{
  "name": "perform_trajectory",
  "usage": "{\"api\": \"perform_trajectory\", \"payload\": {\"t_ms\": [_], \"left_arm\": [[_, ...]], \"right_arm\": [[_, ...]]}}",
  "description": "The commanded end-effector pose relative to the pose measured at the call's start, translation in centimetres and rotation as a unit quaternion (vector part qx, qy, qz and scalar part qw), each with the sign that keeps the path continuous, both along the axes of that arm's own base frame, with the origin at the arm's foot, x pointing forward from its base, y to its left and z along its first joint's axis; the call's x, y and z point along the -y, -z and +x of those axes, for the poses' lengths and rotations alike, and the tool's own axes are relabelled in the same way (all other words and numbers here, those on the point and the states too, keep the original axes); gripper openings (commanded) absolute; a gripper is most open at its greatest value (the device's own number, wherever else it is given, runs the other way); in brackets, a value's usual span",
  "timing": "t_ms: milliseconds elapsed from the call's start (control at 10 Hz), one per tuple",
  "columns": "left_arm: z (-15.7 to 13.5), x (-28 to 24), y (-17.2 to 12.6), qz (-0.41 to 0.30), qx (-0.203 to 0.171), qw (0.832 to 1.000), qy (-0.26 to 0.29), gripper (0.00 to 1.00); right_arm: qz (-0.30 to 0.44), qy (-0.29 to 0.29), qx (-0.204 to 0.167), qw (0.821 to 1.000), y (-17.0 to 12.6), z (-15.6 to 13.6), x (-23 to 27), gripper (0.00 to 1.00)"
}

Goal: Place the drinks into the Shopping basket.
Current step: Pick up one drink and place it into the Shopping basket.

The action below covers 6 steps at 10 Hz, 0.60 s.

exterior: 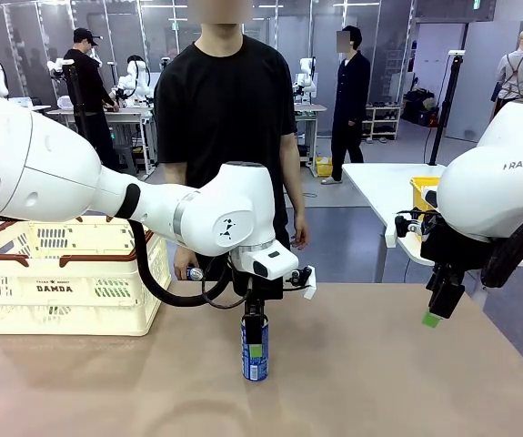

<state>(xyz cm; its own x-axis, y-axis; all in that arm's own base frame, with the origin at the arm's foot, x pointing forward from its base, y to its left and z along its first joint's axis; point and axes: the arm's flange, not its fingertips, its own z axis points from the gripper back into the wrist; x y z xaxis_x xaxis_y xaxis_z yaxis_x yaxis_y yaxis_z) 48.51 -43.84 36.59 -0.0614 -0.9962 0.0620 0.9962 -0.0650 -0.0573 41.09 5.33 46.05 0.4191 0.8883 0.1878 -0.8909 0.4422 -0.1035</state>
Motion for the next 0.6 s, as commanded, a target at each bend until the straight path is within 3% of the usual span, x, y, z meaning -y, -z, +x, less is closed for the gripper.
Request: {"api": "perform_trajectory", "payload": {"t_ms": [0, 500], "left_arm": [[-0.2, -0.41, -0.16, -0.009, -0.009, 1.0, 0.013, 0.79], [-0.34, -0.35, -0.5, -0.005, -0.008, 1.0, 0.009, 0.26]], "right_arm": [[0.0, 0.0, -0.001, 1.0, -0.09, 0.02, 0.11, 1.0], [0.0, 0.0, -0.001, 1.0, -0.09, 0.02, 0.11, 1.0]]}}
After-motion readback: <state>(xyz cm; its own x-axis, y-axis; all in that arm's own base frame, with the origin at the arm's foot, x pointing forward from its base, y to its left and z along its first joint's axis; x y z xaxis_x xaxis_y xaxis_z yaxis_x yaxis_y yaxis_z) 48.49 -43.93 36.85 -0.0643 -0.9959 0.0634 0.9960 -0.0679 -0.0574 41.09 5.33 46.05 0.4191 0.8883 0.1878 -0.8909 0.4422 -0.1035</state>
